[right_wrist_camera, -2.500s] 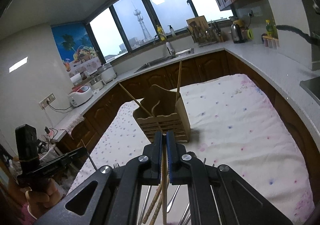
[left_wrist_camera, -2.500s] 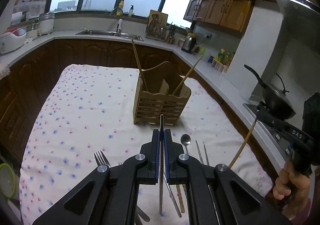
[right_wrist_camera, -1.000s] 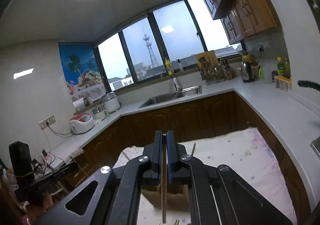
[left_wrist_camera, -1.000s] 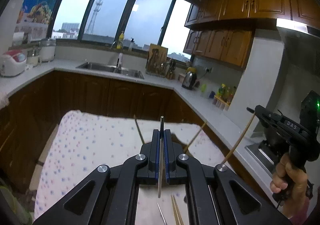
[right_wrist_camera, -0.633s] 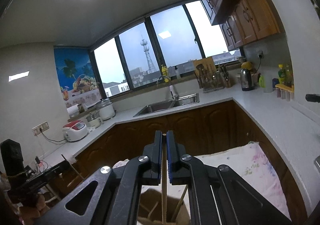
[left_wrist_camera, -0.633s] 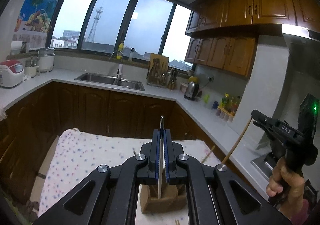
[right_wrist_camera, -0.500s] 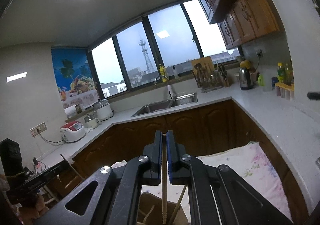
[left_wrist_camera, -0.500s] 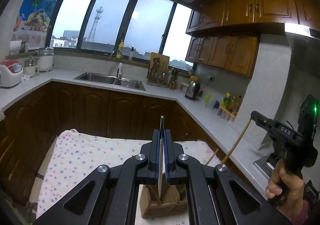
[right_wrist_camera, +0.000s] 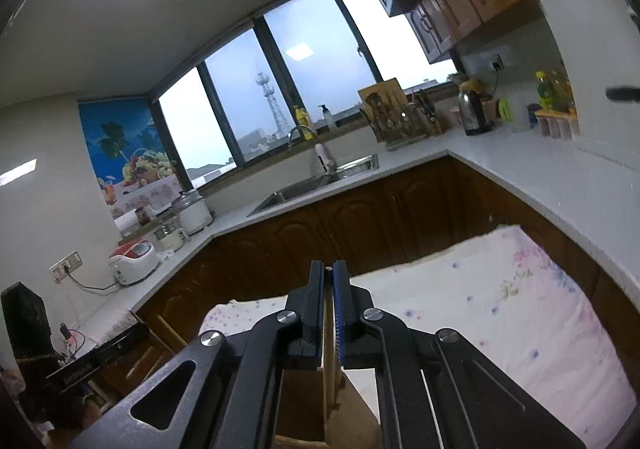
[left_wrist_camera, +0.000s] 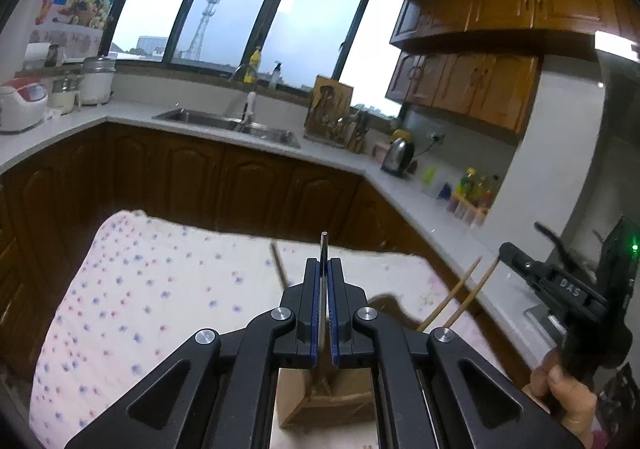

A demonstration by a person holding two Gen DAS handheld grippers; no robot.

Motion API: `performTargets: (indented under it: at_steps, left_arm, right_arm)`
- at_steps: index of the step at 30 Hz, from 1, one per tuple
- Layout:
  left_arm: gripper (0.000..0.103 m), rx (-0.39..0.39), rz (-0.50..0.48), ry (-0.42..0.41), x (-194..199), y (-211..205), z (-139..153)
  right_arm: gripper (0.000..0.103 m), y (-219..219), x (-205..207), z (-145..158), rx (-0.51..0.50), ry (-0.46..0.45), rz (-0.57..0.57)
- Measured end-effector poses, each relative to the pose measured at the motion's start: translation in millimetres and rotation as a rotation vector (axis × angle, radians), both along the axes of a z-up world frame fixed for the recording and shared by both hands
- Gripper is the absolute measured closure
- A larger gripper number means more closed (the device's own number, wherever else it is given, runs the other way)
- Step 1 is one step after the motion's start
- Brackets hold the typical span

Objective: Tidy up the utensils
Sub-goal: 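Lower the chopsticks into the holder and open both tools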

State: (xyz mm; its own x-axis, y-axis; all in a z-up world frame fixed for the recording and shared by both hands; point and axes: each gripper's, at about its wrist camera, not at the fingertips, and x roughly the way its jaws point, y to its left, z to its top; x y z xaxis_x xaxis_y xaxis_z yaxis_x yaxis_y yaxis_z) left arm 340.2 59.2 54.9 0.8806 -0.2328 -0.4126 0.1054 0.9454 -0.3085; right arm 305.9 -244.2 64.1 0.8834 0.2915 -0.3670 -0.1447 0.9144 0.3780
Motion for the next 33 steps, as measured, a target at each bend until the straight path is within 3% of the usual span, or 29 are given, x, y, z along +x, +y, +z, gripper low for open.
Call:
performTargets:
  at_steps: [7, 21, 27, 28, 29, 31, 33]
  left_arm:
    - [0.101, -0.002, 0.028, 0.04, 9, -1, -19]
    - [0.1, -0.002, 0.031, 0.054, 7, 1, -21]
    - [0.097, 0.004, 0.034, 0.069, 4, -1, -22]
    - [0.094, 0.001, 0.036, 0.074, 3, -1, -21]
    - [0.084, -0.008, 0.036, 0.077, 2, 1, -20]
    - [0.074, -0.019, 0.051, 0.069, -4, 5, -19]
    - [0.069, -0.022, 0.056, 0.063, -11, 8, -17]
  right_arm:
    - [0.099, -1, 2, -10, -0.001, 0.029, -0.008]
    - [0.098, 3, 8, -5, -0.028, 0.061, 0.005]
    - [0.092, 1, 6, -3, -0.016, 0.061, 0.023]
    - [0.087, 0, 5, -2, -0.011, 0.058, 0.024]
    - [0.082, -1, 3, -2, -0.004, 0.054, 0.023]
    - [0.046, -7, -4, 1, 0.024, 0.03, 0.015]
    - [0.04, -12, -10, 4, 0.039, 0.012, 0.007]
